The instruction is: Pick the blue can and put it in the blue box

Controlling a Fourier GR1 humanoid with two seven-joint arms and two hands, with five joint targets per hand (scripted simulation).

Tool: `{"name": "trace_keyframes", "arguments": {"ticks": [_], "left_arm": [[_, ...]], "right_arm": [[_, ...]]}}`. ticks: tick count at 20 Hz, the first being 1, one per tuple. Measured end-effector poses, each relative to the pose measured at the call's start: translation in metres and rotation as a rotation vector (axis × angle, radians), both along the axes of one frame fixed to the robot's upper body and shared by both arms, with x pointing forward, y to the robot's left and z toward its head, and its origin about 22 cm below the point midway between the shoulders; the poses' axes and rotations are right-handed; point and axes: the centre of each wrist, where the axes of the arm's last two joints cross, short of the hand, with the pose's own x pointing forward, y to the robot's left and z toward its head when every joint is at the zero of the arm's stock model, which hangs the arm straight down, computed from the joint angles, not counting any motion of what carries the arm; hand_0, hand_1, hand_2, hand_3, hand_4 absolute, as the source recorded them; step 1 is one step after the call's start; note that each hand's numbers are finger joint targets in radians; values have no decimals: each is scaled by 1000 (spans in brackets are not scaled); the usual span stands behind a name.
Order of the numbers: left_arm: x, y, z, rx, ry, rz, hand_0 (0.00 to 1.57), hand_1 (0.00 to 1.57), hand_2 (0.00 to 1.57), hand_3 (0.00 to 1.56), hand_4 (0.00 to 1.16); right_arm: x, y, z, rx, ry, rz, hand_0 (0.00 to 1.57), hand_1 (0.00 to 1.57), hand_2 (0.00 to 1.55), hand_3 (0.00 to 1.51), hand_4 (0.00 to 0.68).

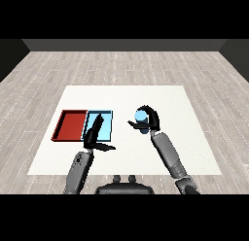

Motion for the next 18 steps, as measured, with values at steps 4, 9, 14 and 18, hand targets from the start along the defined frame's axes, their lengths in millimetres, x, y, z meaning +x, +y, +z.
{"name": "trace_keyframes", "arguments": {"ticks": [4,9,14,18], "left_arm": [[2,-13,-4,-14,41,-40,0,0,0,0,0],[9,-24,-9,-35,84,-67,0,0,0,0,0],[15,-39,-12,-22,107,-83,0,0,0,0,0],[15,-47,-17,-23,121,-80,0,0,0,0,0]], "right_arm": [[-12,1,5,-24,-8,5,1442,1442,1452,1397,611],[-21,11,8,-27,-21,29,1460,1460,1460,1398,610],[-25,19,13,-30,-25,44,1487,1487,1467,1400,609],[-31,28,18,-37,-34,65,1486,1486,1467,1398,609]]}}
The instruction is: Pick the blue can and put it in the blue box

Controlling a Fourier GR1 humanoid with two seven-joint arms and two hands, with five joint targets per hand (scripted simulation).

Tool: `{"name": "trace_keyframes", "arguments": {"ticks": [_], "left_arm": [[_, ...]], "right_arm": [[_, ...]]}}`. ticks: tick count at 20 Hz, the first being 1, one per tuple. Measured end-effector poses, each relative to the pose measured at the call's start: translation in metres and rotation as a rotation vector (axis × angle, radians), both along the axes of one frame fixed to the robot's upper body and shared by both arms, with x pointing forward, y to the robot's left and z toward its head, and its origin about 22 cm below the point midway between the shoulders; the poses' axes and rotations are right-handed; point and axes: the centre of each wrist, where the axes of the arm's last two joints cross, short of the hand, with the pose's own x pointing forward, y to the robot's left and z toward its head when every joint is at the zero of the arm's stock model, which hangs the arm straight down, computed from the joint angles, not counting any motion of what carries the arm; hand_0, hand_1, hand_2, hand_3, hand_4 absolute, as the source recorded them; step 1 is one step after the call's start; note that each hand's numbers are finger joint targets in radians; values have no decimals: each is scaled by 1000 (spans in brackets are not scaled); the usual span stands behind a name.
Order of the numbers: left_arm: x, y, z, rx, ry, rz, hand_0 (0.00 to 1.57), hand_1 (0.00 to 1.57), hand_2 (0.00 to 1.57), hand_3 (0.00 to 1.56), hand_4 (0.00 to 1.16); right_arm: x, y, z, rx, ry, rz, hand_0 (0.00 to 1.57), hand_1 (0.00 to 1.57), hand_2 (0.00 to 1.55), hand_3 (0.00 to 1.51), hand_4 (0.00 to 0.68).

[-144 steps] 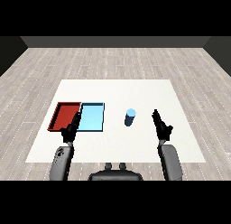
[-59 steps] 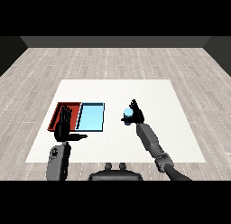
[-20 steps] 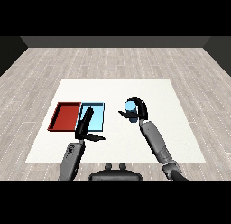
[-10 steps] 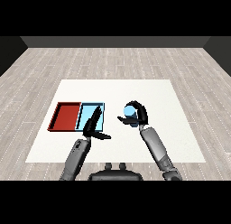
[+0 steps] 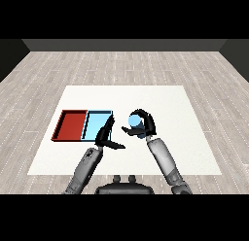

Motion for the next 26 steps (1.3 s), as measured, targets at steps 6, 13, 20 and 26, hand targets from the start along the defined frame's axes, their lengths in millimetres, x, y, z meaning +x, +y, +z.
{"name": "trace_keyframes", "arguments": {"ticks": [6,13,20,26], "left_arm": [[-1,-12,-3,-13,25,-1,0,0,0,0,0],[8,-20,-11,-28,60,2,0,0,0,0,0],[11,-25,-13,-32,63,-2,0,0,0,0,0],[9,-34,-17,-36,61,-16,0,0,0,0,0]], "right_arm": [[-1,4,4,5,-17,19,1476,1476,1463,1398,604],[-8,15,8,27,-26,42,1475,1475,1457,1391,606],[-5,23,5,10,-31,75,1485,1485,1463,1400,607],[-13,33,-4,24,-29,95,1454,1454,1450,1391,613]]}}
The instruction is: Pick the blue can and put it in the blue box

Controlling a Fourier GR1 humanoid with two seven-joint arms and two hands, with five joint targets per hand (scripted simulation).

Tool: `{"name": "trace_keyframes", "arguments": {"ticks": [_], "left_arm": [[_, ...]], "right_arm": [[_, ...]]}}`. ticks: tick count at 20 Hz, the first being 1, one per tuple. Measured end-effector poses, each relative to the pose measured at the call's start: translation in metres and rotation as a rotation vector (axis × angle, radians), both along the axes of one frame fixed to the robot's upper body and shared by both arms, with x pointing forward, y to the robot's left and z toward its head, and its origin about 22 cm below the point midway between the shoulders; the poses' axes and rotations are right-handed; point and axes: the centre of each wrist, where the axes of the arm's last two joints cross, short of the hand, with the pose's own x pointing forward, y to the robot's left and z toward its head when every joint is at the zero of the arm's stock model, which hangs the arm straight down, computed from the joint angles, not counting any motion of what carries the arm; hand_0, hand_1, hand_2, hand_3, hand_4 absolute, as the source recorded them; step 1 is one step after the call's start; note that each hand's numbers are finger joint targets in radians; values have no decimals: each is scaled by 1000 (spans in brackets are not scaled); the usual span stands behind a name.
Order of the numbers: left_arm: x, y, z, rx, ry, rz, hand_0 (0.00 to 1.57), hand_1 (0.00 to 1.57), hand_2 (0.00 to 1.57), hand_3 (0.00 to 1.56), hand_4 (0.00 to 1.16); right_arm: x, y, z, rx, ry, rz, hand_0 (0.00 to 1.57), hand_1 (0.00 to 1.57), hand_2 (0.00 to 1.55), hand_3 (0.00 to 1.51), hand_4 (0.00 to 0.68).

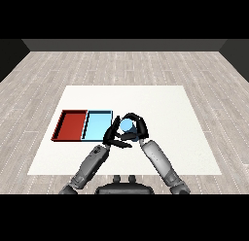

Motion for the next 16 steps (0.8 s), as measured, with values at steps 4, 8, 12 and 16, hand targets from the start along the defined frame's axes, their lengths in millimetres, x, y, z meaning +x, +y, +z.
{"name": "trace_keyframes", "arguments": {"ticks": [4,8,12,16], "left_arm": [[3,0,1,-14,-7,-6,0,0,0,0,0],[7,-6,4,-17,-20,-15,0,0,0,0,0],[6,-14,3,-31,-18,-28,0,0,0,0,0],[7,-25,1,4,-4,-16,0,0,0,0,476]], "right_arm": [[6,3,3,36,8,7,1451,1451,1454,1383,608],[3,16,4,70,19,14,1460,1460,1455,1390,597],[6,22,1,100,23,22,1462,1462,1452,1385,597],[2,22,4,139,33,29,1484,1484,1467,1394,592]]}}
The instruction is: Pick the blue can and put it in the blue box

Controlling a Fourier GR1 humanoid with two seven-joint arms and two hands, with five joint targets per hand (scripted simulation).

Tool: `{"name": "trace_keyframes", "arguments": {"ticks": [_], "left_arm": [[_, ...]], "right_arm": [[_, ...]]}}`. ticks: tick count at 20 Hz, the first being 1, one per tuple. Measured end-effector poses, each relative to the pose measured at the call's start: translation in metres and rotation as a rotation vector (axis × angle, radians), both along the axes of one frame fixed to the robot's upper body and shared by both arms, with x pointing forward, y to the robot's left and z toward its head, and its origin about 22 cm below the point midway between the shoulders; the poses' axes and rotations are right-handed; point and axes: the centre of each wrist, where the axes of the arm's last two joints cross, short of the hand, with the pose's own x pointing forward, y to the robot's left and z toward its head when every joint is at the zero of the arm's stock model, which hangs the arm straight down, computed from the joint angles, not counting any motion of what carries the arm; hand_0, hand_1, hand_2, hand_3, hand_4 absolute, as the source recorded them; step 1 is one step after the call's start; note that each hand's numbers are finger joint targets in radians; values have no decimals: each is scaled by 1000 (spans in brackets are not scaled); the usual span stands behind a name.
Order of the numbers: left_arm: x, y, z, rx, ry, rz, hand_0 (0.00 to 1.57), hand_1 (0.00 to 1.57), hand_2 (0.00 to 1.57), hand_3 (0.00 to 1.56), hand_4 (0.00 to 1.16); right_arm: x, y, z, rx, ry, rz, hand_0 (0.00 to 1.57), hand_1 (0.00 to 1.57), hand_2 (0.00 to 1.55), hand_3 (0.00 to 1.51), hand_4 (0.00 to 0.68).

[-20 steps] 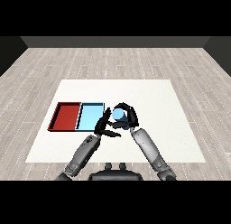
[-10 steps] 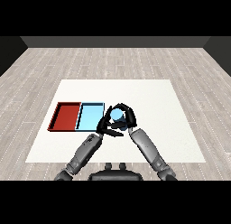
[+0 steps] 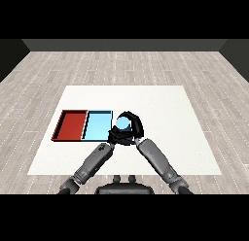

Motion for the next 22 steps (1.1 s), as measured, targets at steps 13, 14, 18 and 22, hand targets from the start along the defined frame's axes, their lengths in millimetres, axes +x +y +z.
{"name": "trace_keyframes", "arguments": {"ticks": [13,14,18,22], "left_arm": [[-2,-11,-8,-101,54,93,1571,1571,1571,1499,914],[-1,-12,-8,-104,51,98,1571,1571,1571,1497,955],[-1,-9,-17,-106,23,120,1571,1571,1571,1512,1105],[-1,-7,-22,-114,-17,144,1571,1571,1571,1535,1122]], "right_arm": [[-6,-1,-5,112,1,24,1444,1444,1441,1394,617],[-7,0,-6,117,1,23,1440,1440,1442,1392,618],[-6,4,-12,115,11,27,1388,1388,1417,1374,528],[-1,5,-13,135,32,60,0,0,0,0,0]]}}
